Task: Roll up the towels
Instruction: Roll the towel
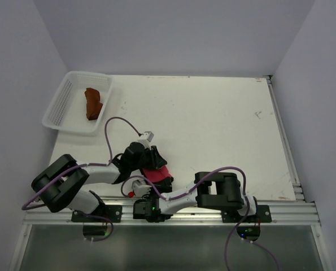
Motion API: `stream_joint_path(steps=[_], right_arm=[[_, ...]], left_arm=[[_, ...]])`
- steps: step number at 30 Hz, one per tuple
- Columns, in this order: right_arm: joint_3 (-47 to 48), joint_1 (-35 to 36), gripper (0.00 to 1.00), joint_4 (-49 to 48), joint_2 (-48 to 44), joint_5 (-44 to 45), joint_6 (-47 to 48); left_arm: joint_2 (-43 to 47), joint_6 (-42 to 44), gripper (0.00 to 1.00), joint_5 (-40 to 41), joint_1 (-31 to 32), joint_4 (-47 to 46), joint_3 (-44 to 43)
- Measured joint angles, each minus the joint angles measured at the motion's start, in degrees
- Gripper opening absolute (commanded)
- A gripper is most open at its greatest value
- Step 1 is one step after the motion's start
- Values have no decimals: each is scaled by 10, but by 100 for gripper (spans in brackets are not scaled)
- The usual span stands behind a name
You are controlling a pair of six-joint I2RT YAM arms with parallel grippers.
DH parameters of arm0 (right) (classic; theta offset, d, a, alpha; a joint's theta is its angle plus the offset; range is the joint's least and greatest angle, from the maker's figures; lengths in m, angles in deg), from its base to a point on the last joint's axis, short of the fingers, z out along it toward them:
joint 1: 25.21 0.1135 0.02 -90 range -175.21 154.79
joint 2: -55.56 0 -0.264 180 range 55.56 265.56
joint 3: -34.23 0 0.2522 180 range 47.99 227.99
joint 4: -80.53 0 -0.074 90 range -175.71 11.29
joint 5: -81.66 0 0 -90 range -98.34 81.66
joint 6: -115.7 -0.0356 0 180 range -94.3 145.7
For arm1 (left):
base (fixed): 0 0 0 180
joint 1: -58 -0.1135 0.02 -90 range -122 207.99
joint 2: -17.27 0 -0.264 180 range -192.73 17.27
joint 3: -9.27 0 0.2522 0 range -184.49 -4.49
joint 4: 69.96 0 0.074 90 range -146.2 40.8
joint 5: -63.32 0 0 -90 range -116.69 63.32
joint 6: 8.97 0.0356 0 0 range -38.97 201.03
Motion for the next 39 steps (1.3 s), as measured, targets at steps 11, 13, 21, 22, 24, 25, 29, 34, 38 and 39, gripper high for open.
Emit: stream_joint_path(steps=[11,13,21,22,24,25,29,34,38,39], right_arm=[[-34,0,30,-12,-40,-1,-25],[-53,0,37,-11,-76,-5,-41],[-107,1,43,-13,-274,-50,-103],[-120,0,43,-17,-298,-64,-111],[-154,0,45,-27,-349,-90,-126],[-177,-3,45,-39,-377,-109,-135],[-259,-51,45,-84,-481,-204,-170],[-349,-237,46,-185,-569,-380,-227],[-378,-345,44,-254,-552,-518,-280],[-381,-364,44,-275,-540,-549,-293]], left_arm=[[-58,-17,32,-2,-1,-93,13],[-58,-17,32,0,-1,-93,13],[-56,-17,31,4,-1,-102,20],[-56,-17,31,4,-1,-104,21],[-56,-18,31,5,-1,-110,24],[-56,-18,31,5,-1,-113,27],[-55,-22,31,7,-1,-123,34],[-55,-22,31,8,-1,-129,37],[-55,-23,31,9,-1,-129,37],[-55,-23,31,9,-1,-130,37]])
